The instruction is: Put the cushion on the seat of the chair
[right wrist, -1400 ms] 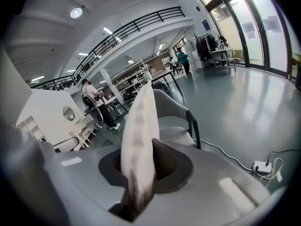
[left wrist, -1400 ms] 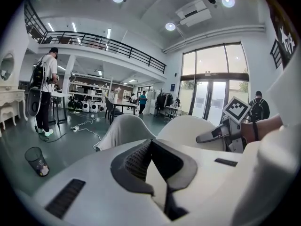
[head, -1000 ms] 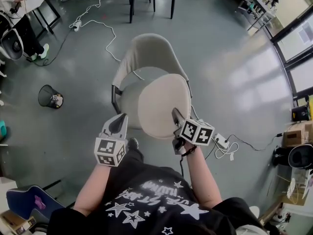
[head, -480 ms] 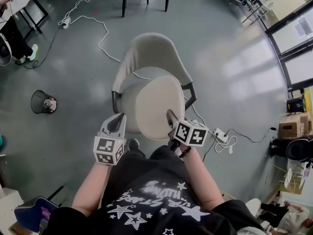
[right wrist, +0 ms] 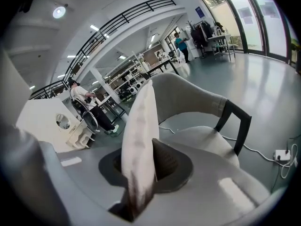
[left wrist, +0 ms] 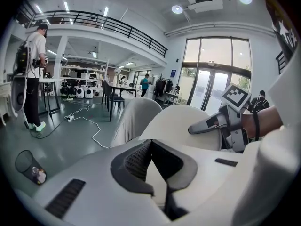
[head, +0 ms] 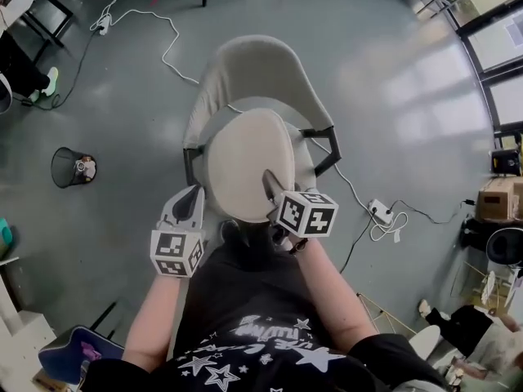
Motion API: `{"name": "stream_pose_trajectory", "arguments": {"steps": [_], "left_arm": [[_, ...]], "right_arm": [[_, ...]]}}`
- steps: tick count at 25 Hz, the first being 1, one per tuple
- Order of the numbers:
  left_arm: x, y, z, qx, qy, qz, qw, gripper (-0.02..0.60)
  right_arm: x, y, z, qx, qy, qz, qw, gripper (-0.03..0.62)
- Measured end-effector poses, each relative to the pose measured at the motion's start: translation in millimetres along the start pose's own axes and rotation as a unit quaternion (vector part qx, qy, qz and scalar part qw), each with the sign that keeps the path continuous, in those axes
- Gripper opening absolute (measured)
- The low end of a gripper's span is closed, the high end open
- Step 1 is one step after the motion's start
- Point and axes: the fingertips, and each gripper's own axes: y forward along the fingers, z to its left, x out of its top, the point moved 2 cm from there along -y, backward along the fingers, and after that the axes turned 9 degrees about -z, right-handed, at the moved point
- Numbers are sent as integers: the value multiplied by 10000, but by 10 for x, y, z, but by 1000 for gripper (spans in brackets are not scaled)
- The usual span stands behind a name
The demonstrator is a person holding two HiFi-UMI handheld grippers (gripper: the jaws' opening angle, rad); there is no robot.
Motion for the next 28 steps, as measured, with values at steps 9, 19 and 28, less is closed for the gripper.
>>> {"name": "stream_pose_trajectory", "arguments": {"steps": [9,19,28], "left_arm": [[-212,353,116,211,-50,205,9996,9],[-615,684,-73,135,-170,588,9980,9],[-1003,961,-161,29,-233,941,9953,8]], "right_arm": [[-197,405,-298,242,489,121,9984,60],[-468,645,-1020,56,1048,248,9942,60],[-723,735,-1557,-181,751,279,9966,66]]}}
